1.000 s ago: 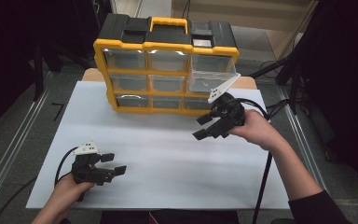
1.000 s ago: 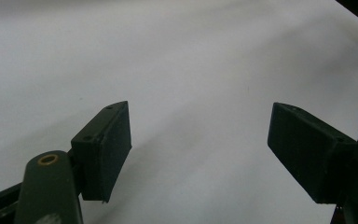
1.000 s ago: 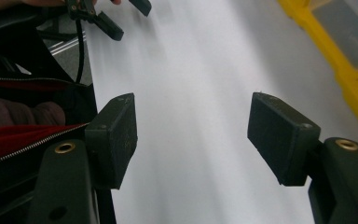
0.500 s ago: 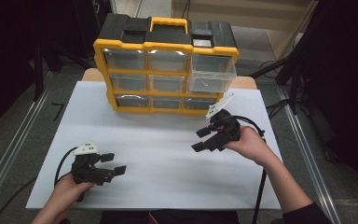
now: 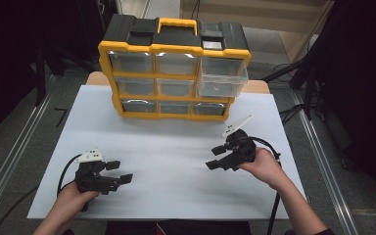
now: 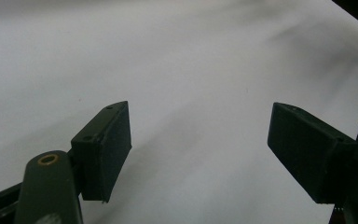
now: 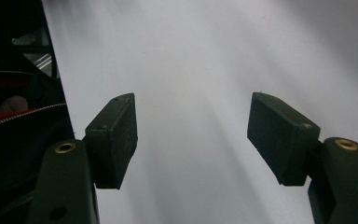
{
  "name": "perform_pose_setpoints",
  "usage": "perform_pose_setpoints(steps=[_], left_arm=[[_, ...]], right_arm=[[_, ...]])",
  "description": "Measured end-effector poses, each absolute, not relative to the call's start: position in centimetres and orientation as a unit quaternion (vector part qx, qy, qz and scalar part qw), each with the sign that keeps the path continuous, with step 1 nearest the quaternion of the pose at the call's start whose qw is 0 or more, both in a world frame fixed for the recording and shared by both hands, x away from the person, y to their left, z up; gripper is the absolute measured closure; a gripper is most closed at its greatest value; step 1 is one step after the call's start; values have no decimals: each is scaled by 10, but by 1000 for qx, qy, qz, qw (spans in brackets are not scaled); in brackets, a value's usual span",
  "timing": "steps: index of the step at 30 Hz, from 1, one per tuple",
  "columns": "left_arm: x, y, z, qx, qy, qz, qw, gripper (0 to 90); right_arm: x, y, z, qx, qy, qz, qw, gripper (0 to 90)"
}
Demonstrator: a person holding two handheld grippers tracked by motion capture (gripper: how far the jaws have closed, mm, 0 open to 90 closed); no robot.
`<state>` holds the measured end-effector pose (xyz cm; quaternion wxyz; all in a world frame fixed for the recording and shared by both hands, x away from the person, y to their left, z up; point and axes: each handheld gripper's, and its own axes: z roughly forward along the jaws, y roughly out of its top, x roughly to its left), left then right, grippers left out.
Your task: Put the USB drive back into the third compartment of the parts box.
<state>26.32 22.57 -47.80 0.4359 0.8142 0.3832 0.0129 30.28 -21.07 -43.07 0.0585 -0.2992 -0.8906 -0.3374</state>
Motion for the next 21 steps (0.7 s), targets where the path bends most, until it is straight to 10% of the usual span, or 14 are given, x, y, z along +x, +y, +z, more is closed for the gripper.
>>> perform_pose_setpoints(steps=[21], left_arm=[[263,225,-477,815,381,13,436,229]], right_arm=[[263,-250,-474,-389,-846,-359,61,312]])
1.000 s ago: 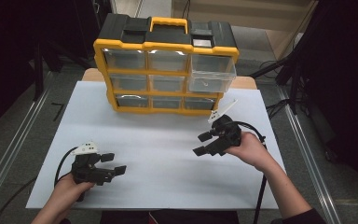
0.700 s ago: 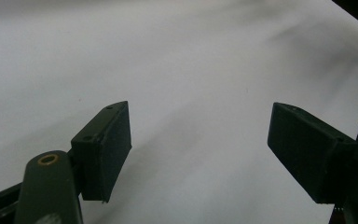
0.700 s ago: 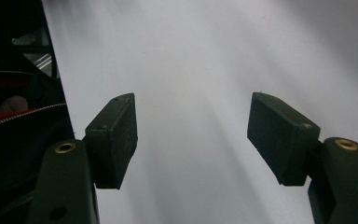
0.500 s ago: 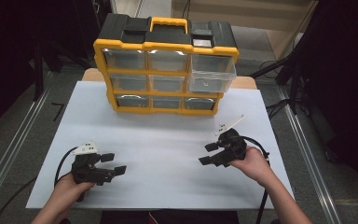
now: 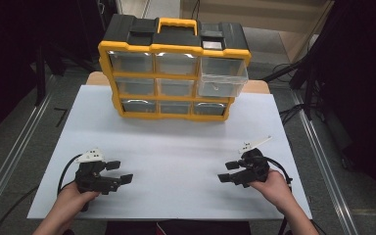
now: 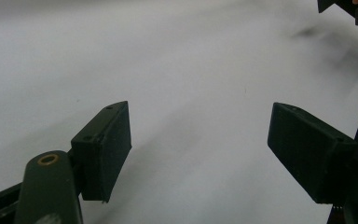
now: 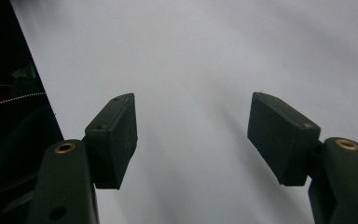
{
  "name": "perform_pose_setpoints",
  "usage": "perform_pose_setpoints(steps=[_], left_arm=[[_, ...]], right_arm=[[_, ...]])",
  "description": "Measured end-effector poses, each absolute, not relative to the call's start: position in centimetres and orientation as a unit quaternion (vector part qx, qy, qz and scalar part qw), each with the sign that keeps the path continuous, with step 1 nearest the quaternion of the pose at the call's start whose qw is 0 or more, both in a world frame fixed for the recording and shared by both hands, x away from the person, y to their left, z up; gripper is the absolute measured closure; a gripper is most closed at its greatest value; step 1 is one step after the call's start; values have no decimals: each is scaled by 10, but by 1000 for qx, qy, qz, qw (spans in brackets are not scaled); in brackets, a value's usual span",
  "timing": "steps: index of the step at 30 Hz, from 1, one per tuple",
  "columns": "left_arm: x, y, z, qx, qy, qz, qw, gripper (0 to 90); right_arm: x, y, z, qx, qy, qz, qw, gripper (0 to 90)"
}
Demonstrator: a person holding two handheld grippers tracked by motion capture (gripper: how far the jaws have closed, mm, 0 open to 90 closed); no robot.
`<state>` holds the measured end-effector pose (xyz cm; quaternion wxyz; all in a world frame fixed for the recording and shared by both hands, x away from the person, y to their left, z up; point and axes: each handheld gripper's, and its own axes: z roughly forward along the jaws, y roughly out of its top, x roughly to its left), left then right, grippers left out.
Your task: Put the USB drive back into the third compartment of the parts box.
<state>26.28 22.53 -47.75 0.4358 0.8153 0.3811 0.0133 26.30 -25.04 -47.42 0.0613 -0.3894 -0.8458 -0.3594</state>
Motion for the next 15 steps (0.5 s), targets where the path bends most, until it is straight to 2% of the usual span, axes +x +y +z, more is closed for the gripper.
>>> perform_pose_setpoints(steps=[15], left_arm=[[263,225,-478,817,379,14,434,229]], right_arm=[[253,-267,-485,-435,-825,-357,44,307]])
